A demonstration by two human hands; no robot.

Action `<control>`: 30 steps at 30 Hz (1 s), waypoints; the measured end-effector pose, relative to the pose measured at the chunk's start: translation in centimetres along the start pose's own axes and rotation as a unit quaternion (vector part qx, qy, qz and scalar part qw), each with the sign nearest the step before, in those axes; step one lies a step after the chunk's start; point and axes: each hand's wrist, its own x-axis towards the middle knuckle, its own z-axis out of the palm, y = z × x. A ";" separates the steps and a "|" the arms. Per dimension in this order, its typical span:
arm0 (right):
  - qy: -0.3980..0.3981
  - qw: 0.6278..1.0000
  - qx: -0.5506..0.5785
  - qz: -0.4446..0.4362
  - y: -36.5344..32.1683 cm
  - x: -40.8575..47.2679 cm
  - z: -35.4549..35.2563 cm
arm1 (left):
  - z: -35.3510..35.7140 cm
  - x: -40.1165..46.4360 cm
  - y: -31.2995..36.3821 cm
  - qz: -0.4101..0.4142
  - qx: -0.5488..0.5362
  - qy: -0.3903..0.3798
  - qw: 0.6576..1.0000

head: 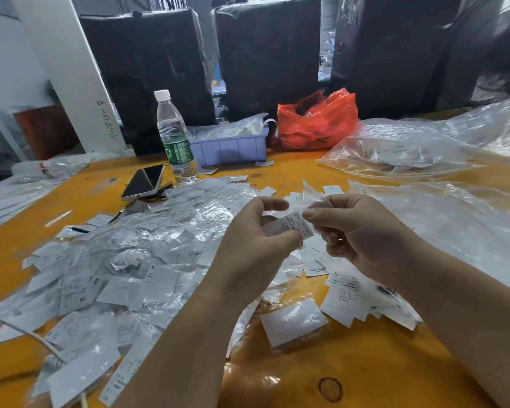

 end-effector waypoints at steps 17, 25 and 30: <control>0.001 1.000 -0.022 -0.020 0.7 -0.2 0.5 | 1.0 0.2 0.4 -0.088 -0.124 -0.029 0.988; -0.065 0.996 -0.031 -0.046 1.4 -0.5 1.0 | 1.0 -0.1 0.8 -0.090 -0.319 -0.060 0.942; -0.066 0.996 -0.036 -0.039 1.4 -0.7 1.4 | 1.0 -0.1 1.0 -0.106 -0.335 -0.049 0.935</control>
